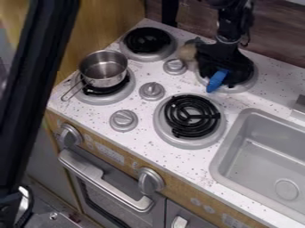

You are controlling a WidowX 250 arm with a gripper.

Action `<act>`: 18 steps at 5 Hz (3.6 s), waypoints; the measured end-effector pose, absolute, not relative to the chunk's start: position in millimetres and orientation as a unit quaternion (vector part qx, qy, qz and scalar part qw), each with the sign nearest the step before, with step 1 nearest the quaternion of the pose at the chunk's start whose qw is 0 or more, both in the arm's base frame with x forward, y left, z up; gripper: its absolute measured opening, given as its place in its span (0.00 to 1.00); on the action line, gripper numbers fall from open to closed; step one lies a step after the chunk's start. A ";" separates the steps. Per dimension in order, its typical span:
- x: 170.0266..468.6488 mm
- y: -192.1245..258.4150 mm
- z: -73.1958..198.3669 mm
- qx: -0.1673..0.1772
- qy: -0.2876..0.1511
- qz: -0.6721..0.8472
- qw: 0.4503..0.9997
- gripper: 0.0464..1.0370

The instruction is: Move the blue fork to the lower right burner

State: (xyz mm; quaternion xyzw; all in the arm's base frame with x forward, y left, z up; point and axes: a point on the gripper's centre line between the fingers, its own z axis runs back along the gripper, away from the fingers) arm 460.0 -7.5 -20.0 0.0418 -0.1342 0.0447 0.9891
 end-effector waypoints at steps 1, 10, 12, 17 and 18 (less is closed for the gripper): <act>471.4 2.1 -30.2 0.047 -0.124 0.037 0.990 0.96; 369.7 -1.6 -8.7 0.065 -0.086 0.025 0.994 0.37; 344.8 -7.4 -33.5 0.050 -0.051 0.033 0.997 0.37; 335.2 0.8 28.5 0.054 -0.085 0.054 0.993 0.96; 323.5 11.7 29.1 0.110 -0.041 0.112 0.987 0.96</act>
